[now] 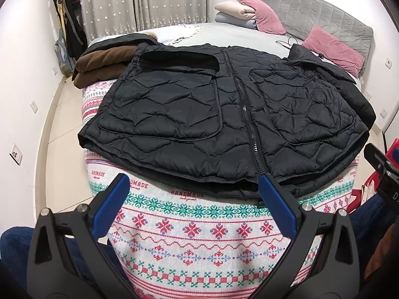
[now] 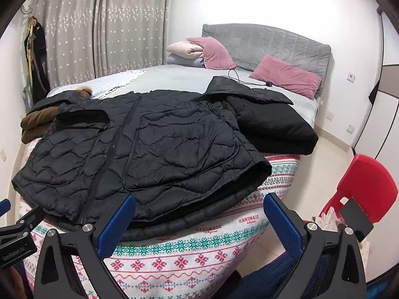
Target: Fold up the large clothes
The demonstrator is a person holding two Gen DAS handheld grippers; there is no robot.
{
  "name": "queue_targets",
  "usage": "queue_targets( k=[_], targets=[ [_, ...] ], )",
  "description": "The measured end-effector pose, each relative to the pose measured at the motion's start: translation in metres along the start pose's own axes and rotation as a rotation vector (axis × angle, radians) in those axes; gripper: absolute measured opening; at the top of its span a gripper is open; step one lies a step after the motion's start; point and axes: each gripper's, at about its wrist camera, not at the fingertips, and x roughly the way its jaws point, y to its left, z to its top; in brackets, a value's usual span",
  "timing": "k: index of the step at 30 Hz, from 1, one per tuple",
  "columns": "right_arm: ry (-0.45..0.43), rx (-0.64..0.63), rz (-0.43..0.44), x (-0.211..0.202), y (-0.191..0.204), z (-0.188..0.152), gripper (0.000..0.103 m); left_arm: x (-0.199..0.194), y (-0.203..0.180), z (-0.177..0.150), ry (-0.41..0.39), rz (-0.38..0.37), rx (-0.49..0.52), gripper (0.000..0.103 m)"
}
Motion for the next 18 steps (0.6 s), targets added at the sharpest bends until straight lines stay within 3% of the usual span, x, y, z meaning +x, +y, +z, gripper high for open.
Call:
queue_targets(
  k=[13,18],
  targets=[
    [0.036,-0.005,-0.013,0.004,-0.001,-0.001,0.103,0.002,0.009,0.004,0.023,0.003,0.010,0.103],
    [0.048,0.014,-0.002,0.008,-0.004,0.000,0.103,0.003,0.025,0.010,0.029,-0.019,-0.039,0.103]
  ],
)
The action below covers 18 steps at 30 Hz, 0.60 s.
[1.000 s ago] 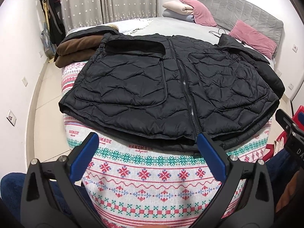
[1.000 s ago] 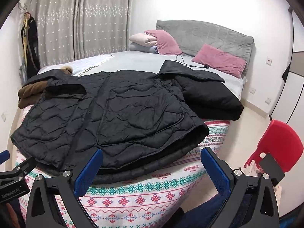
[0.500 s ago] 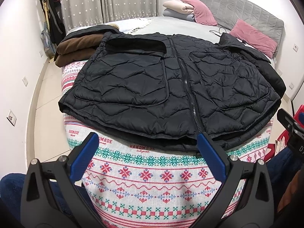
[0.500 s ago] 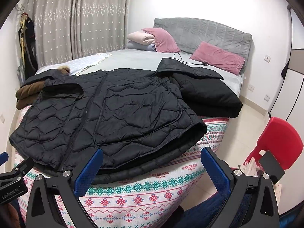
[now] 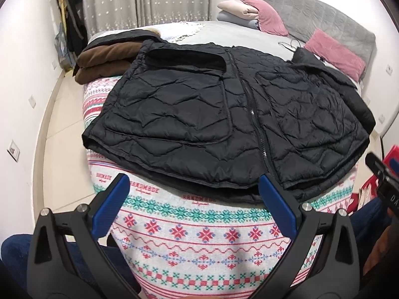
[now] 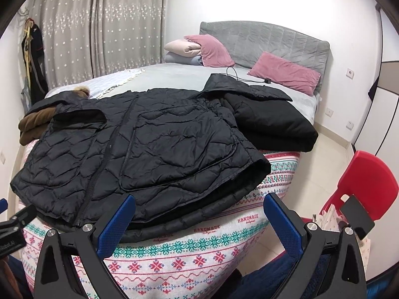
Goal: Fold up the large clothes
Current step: 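Grasp the jacket hem edge with the left gripper while the right gripper grasps the hem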
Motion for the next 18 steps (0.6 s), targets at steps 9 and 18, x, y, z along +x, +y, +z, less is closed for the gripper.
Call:
queue_targets(
  k=[9,18],
  targets=[
    [0.022,0.046,0.023,0.016,-0.028,0.011,0.103,0.005,0.052,0.020,0.000,0.070,-0.088,0.103],
    [0.174,0.223,0.081,0.076,-0.094,0.016,0.103,0.044,0.117,0.040,0.127,0.084,-0.242,0.098]
  ],
)
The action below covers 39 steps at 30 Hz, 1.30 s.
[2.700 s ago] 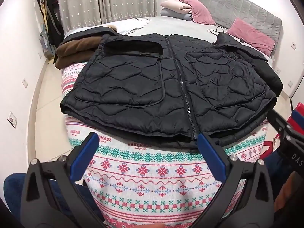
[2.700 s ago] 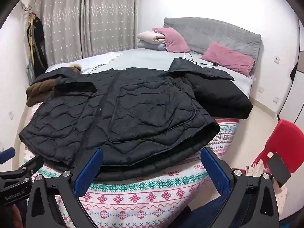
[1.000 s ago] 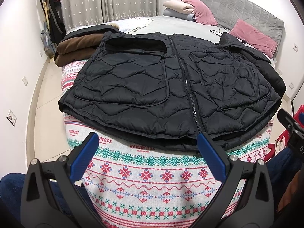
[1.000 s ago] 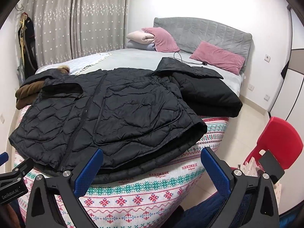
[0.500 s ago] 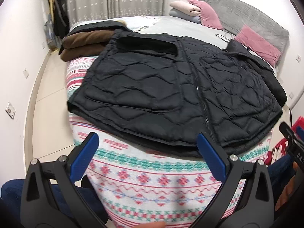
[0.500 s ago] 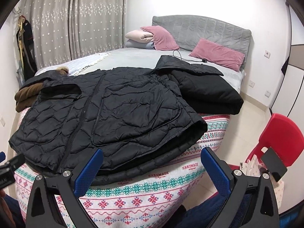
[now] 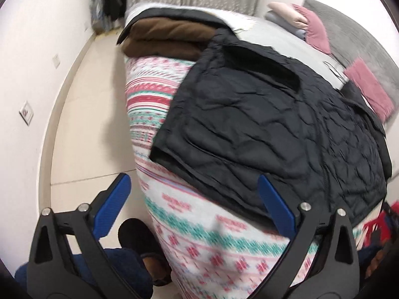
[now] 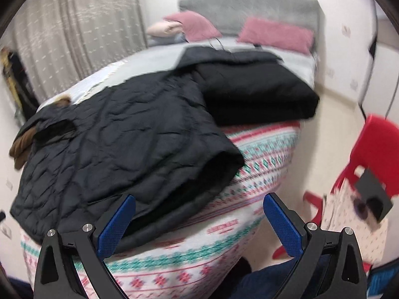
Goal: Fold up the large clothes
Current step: 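Grasp the jacket hem edge with the left gripper while the right gripper grasps the hem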
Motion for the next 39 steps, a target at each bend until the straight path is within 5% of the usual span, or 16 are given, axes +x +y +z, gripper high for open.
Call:
queue_targets(
  k=[3,5,6,8,10,11,12,13,18,23,28,30,32,34,38,39],
  targets=[
    [0.053,0.089,0.120,0.014,-0.015,0.006,0.102,0.024,0.010,0.016,0.048,-0.005,-0.043,0.095],
    [0.062,0.109,0.162,0.021,-0.015,0.007,0.099,0.040,0.014,0.020,0.054,0.011,-0.066,0.081],
    [0.080,0.106,0.162,0.027,-0.012,0.008,0.091,0.048,0.015,0.020,0.069,0.010,-0.071,0.075],
    [0.102,0.117,0.181,0.035,-0.011,0.010,0.073,0.064,0.014,0.017,0.123,-0.029,-0.089,0.039],
    [0.103,0.133,0.196,0.040,-0.013,0.013,0.056,0.065,0.012,0.013,0.125,-0.055,-0.095,0.028],
    [0.104,0.143,0.201,0.042,-0.014,0.014,0.042,0.060,0.006,0.010,0.111,-0.041,-0.065,0.013],
    [0.101,0.149,0.212,0.042,-0.017,0.015,0.017,0.055,0.001,0.008,0.098,-0.033,-0.039,0.010],
    [0.091,0.163,0.224,0.040,-0.020,0.017,0.008,0.051,-0.001,0.007,0.086,-0.027,-0.027,0.007],
    [-0.003,0.184,0.237,0.013,-0.034,0.016,0.002,0.027,0.003,-0.003,0.030,-0.059,-0.035,0.005],
    [-0.072,0.183,0.247,-0.020,-0.043,0.017,0.001,0.004,0.006,-0.007,-0.050,-0.057,-0.003,0.004],
    [0.055,0.124,0.117,0.012,-0.035,0.029,0.007,0.015,0.011,-0.006,-0.007,-0.064,-0.008,0.002],
    [0.061,0.169,0.158,0.019,-0.042,0.034,0.039,0.015,0.016,-0.005,0.000,-0.114,-0.039,0.011],
    [0.049,0.192,0.146,0.024,-0.049,0.036,0.080,0.014,0.020,-0.001,-0.016,-0.122,-0.066,0.053],
    [0.024,0.228,0.157,0.026,-0.055,0.041,0.082,0.016,0.027,0.005,-0.023,-0.126,-0.108,0.068],
    [0.066,0.234,0.151,0.051,-0.051,0.049,0.081,0.043,0.028,0.017,0.047,-0.139,-0.178,0.068],
    [0.082,0.241,0.165,0.058,-0.049,0.047,0.071,0.051,0.025,0.019,0.060,-0.128,-0.174,0.068]
  ],
)
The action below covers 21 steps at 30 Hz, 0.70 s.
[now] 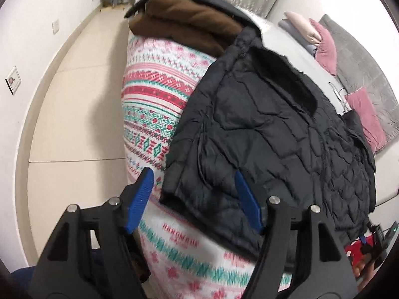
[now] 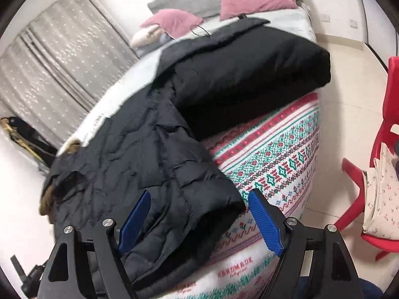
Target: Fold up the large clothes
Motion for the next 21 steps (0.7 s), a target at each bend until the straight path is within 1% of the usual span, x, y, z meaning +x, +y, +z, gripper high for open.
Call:
queue_targets(
  k=[1,2,3,4,5,6,8,11,12,14,15,17,18,20,21],
  targets=[
    [0.010,0.005,0.008,0.002,0.001,-0.001,0.054,0.006,-0.002,-0.001,0.012,0.009,0.010,0.053],
    [0.033,0.022,0.031,0.005,-0.002,-0.002,0.013,0.011,-0.005,-0.003,0.029,0.011,0.030,0.024],
    [0.036,0.041,0.066,0.004,-0.006,-0.003,0.008,0.014,-0.010,-0.007,0.047,0.007,0.053,0.017],
    [0.014,0.041,0.092,-0.002,-0.006,-0.004,0.007,0.013,-0.013,-0.010,0.038,0.015,0.067,0.012],
    [-0.009,0.024,0.108,-0.011,-0.004,-0.005,0.006,0.007,-0.017,-0.014,0.015,0.029,0.091,0.010],
    [-0.030,0.003,0.121,-0.022,-0.002,-0.006,0.005,0.002,-0.018,-0.016,0.006,0.030,0.099,0.009],
    [-0.066,-0.023,0.139,-0.046,0.000,-0.009,0.004,-0.010,-0.017,-0.022,-0.002,0.008,0.089,0.008],
    [-0.088,-0.004,0.166,-0.072,-0.009,-0.011,0.004,-0.031,-0.010,-0.036,0.002,-0.012,0.094,0.008],
    [-0.097,-0.002,0.158,-0.079,-0.014,-0.011,0.004,-0.035,-0.008,-0.040,0.000,-0.016,0.099,0.009],
    [-0.077,-0.035,0.114,-0.074,-0.014,-0.006,0.004,-0.033,-0.007,-0.041,0.011,-0.014,0.102,0.009],
    [-0.047,-0.066,0.057,-0.064,-0.013,-0.006,0.004,-0.030,-0.006,-0.039,0.020,-0.009,0.101,0.009],
    [-0.002,-0.080,0.017,-0.053,-0.012,-0.007,0.005,-0.030,-0.003,-0.035,0.019,-0.002,0.086,0.012],
    [0.004,-0.092,0.000,-0.051,-0.010,-0.006,0.008,-0.032,-0.002,-0.033,0.017,-0.001,0.081,0.013],
    [-0.012,-0.108,-0.044,-0.054,-0.007,-0.002,0.010,-0.037,0.002,-0.027,0.001,-0.001,0.065,0.026],
    [-0.037,-0.118,-0.073,-0.059,-0.005,0.001,0.018,-0.042,0.006,-0.021,-0.017,0.001,0.048,0.029]
  ],
)
